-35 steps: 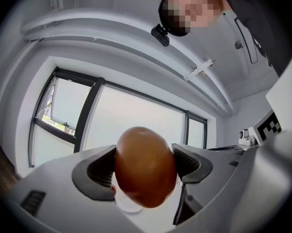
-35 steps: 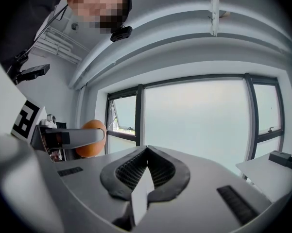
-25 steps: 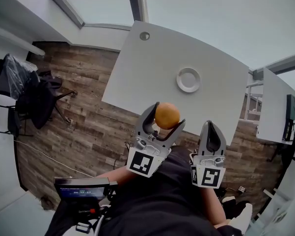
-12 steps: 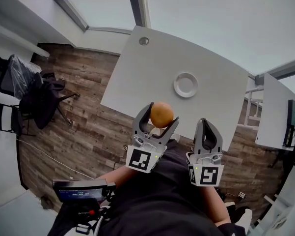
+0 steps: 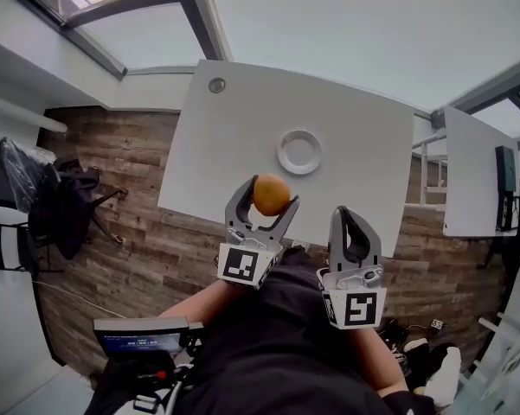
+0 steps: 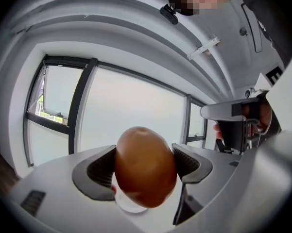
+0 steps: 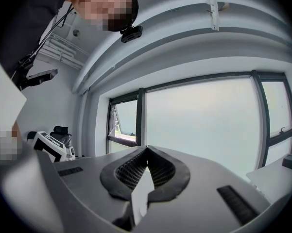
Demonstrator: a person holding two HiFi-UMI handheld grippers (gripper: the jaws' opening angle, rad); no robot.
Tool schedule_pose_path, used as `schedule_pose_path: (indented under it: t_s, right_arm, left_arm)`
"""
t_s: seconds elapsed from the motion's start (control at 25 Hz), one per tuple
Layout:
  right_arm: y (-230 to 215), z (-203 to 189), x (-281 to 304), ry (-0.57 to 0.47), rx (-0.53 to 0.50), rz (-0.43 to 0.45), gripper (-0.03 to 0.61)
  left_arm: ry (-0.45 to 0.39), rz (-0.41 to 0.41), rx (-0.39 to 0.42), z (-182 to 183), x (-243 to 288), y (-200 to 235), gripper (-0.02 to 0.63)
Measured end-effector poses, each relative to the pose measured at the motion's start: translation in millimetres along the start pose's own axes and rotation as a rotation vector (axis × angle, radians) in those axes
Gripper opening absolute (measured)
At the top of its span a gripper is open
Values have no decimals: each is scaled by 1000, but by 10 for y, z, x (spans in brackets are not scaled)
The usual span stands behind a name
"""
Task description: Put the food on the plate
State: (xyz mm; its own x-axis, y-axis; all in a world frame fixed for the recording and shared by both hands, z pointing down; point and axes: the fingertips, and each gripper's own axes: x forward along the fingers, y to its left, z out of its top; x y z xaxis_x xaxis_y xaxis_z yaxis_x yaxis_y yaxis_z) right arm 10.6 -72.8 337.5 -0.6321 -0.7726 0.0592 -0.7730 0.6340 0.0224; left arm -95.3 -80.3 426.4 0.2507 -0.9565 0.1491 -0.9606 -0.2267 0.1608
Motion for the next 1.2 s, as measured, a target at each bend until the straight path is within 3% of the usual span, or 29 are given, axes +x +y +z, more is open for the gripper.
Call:
schedule_pose_path:
  t_s: [0.32,0.64,0.88,1.2]
  right_arm:
    - [-181,51,-78,1,19,-45,6]
    - [-158,106,-98,-25,-28,-9,6]
    - [-182,139,-118,-28,-51,-1,6]
    - [-417,197,-33,-36,-26,-48,6]
  left_arm:
    - [48,-32,30,-176,332,-26,342]
    - [94,-36,77,-422,647,6,342]
    - [151,-41,-1,-656,814,33,342]
    - [188,-56,30,-791,1034,-24,342]
